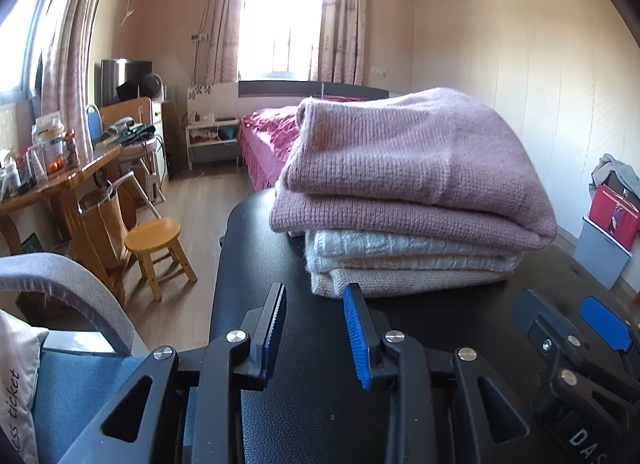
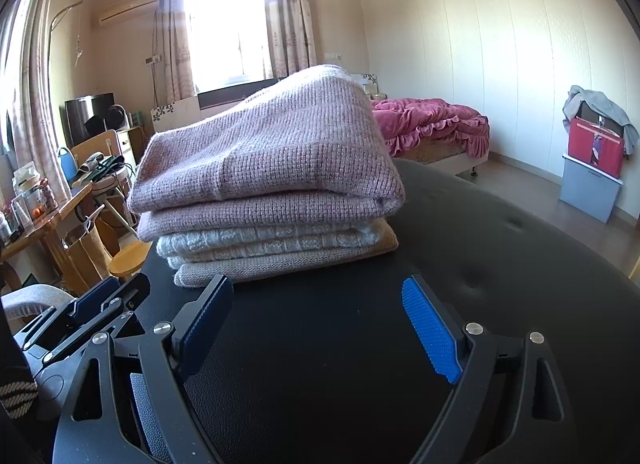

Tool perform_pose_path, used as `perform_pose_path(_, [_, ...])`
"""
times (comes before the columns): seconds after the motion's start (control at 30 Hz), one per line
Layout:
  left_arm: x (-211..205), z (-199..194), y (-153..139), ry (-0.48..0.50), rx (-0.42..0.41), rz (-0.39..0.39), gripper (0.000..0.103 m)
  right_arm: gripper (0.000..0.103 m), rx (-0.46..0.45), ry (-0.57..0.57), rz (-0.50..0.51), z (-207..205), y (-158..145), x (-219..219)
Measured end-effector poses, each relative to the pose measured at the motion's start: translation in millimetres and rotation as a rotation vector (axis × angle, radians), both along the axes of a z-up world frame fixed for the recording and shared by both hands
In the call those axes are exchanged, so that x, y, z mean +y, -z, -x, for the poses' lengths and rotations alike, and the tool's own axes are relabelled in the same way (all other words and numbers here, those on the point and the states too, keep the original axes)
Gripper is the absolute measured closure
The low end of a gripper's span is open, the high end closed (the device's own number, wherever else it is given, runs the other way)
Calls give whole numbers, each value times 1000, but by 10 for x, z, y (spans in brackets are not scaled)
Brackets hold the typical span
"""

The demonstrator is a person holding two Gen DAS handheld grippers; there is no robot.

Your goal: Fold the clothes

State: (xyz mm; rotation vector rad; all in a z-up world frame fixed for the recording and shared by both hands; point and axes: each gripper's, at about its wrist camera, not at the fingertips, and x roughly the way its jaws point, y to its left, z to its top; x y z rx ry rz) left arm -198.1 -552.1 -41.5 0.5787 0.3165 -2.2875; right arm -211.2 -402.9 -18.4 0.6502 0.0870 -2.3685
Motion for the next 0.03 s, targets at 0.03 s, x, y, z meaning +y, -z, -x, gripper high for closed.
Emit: perform_pose_path(0.03, [-8, 1, 2, -1, 1, -4, 73, 14, -1, 0, 0, 0, 1, 1])
